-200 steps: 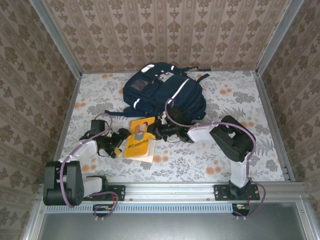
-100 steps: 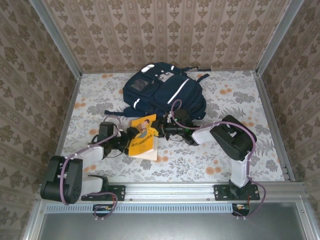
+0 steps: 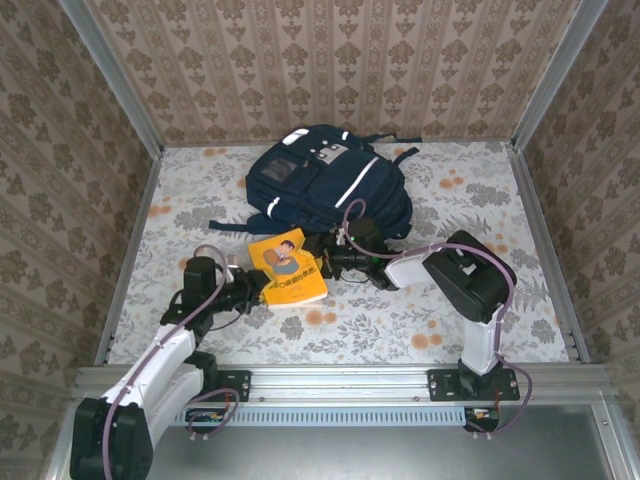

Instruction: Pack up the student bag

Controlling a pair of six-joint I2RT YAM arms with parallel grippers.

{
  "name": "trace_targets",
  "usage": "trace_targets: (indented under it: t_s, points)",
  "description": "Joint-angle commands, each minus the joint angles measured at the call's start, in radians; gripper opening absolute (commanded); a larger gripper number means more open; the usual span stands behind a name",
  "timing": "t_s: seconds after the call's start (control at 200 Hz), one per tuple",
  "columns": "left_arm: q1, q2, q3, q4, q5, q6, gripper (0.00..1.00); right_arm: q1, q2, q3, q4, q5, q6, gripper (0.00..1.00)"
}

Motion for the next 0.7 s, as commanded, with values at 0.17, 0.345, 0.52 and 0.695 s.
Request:
trace_targets:
  t_s: [0.17,0.345,0.52,0.695]
  points:
    - [0.016,-0.051,0.033,-0.103,0.019,0.045,0.0,0.001,-0.263,0.145,-0.502,0.076,-0.387,0.67]
    - [0.018,-0.071,0.194,-0.228,0.053,0.226,0.0,-0.007,-0.433,0.278,-1.046,0.385,-0.755,0.81]
    - [0.005,-0.015,0.395,-0.241,0.092,0.452,0.0,-0.06,-0.513,0.314,-1.146,0.347,-0.872,0.88]
    - [-0.031,0.098,0.589,-0.235,0.018,0.554,0.0,-0.111,-0.58,0.285,-1.087,0.264,-0.805,0.89]
